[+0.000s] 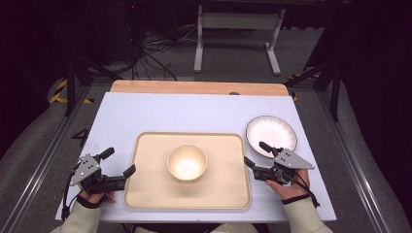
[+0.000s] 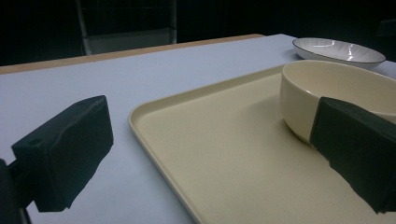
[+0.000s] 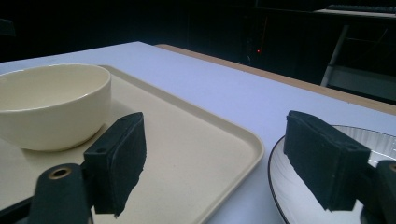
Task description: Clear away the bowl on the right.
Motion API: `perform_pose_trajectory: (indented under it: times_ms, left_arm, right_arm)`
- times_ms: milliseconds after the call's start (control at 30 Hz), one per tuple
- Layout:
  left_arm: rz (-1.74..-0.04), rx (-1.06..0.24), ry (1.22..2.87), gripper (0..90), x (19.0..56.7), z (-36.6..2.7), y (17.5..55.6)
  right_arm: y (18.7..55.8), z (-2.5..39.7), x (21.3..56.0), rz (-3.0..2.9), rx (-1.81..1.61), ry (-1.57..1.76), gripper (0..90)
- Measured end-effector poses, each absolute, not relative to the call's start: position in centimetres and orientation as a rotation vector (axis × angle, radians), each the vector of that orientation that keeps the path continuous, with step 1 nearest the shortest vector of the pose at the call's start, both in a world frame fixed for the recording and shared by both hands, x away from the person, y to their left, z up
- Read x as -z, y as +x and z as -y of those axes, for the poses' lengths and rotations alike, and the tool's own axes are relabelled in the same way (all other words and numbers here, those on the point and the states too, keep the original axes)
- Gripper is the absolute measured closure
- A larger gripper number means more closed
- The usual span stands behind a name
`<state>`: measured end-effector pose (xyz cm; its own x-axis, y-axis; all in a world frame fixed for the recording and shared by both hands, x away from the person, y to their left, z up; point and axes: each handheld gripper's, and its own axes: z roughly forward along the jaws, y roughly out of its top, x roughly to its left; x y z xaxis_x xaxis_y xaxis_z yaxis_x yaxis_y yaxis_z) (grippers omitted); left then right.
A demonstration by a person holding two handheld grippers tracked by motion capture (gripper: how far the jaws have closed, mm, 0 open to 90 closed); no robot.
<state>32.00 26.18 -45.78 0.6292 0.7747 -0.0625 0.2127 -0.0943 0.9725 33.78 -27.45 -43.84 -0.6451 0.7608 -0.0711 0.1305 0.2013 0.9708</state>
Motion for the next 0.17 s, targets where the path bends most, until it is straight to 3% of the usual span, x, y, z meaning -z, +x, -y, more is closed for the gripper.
perform_pose_trajectory:
  times_ms: [167]
  left_arm:
    - [-0.833, -0.582, 1.634, 0.1, 45.8, -26.15, 32.0]
  right_arm:
    - [33.77, 27.38, 43.84, -1.931, -1.466, 0.828, 21.7]
